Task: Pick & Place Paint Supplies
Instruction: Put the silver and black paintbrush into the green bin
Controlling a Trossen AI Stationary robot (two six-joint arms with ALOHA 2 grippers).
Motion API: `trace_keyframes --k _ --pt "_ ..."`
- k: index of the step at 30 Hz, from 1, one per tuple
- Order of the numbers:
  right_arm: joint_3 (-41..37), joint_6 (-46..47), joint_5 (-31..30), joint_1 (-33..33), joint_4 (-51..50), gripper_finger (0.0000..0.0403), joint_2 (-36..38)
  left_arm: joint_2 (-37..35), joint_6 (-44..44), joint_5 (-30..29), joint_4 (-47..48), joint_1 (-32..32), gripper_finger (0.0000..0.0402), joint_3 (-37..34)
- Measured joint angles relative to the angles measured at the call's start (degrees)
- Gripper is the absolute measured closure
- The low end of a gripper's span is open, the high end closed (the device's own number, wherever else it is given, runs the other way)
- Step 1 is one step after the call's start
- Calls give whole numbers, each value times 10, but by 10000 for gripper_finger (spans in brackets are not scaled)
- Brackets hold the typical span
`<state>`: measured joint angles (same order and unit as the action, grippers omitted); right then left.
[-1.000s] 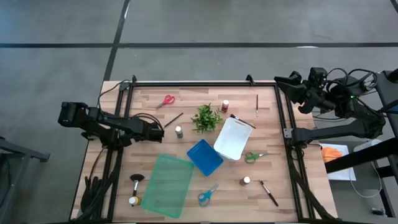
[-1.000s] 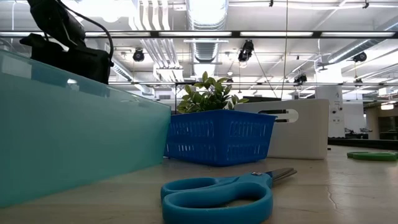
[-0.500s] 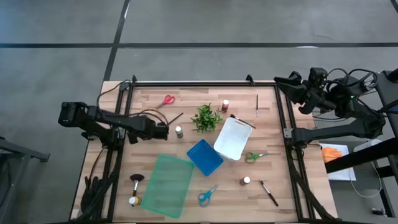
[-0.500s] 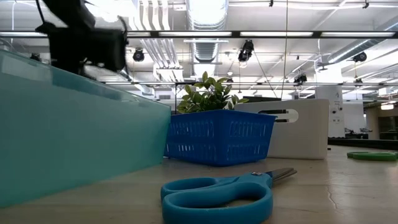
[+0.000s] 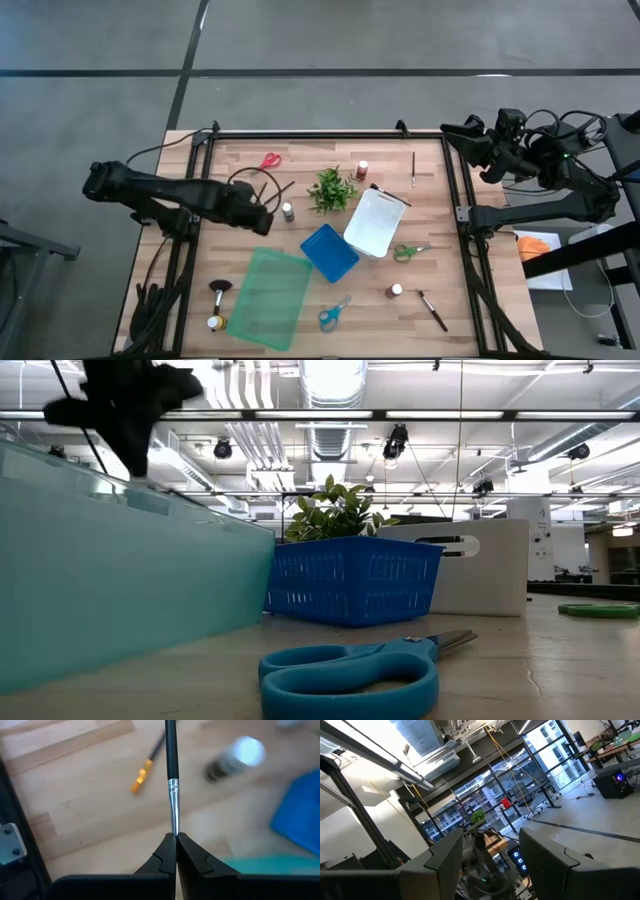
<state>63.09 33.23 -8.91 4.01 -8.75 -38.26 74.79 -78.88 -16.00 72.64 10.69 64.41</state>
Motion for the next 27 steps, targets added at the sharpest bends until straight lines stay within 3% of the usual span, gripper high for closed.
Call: trace_keyframes --k 7,10,18,27 --pt "0 -1 1 0 0 211 0 -46 19 51 -14 113 396 32" --pt "0 -2 1 0 0 211 0 -54 11 87 -57 176 396 27" --pt "0 -2 15 0 -11 211 0 -29 -47 86 -211 338 396 0" --pt "0 -2 20 0 -18 211 0 34 -135 79 -376 358 396 -72"
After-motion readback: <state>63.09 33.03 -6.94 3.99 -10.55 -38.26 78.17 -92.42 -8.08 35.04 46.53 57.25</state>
